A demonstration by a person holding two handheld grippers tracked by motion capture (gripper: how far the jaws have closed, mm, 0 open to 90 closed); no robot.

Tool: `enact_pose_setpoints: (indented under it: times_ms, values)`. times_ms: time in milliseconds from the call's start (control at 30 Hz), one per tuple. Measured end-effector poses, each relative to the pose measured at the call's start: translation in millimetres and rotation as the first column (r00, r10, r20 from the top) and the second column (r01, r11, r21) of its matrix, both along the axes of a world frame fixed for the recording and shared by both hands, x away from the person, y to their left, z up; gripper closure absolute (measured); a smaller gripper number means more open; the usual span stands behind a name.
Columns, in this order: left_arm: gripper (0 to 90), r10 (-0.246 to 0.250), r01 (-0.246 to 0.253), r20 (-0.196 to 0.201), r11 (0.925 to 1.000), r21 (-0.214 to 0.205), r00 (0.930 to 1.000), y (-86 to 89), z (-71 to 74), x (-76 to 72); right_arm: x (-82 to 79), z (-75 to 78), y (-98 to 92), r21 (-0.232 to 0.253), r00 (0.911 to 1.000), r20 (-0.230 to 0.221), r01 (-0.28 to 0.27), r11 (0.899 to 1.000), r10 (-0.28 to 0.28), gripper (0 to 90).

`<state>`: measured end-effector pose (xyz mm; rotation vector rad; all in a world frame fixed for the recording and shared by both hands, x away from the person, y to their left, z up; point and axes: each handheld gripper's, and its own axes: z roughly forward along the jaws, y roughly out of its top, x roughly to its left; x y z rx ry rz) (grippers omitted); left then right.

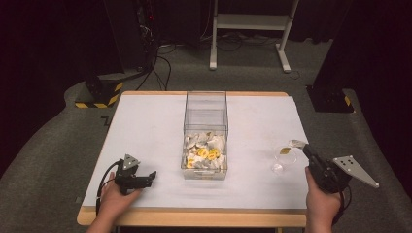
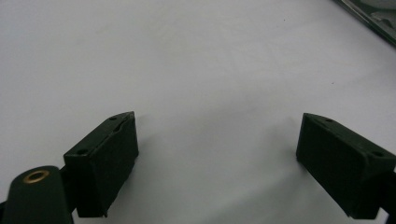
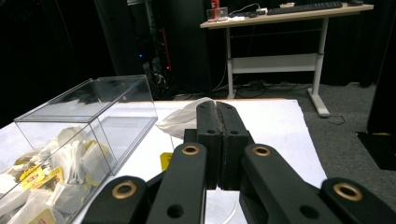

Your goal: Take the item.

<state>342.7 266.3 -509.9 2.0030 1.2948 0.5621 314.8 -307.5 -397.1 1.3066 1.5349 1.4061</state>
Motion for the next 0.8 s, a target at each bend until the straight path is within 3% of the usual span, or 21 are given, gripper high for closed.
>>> enact_pose_setpoints:
  times_ms: [433,800]
  values:
    - [13.1,0.0,0.0,0.0,1.0,0.0,1.0,0.0,0.0,0.0,6.4,-10.8,2.2,-0.049,0.9991,-0.039,0.014,0.999,-0.016,89.6]
    - [13.1,0.0,0.0,0.0,1.0,0.0,1.0,0.0,0.0,0.0,12.8,-21.2,7.6,-0.068,0.9964,-0.085,-0.008,0.998,0.003,87.4]
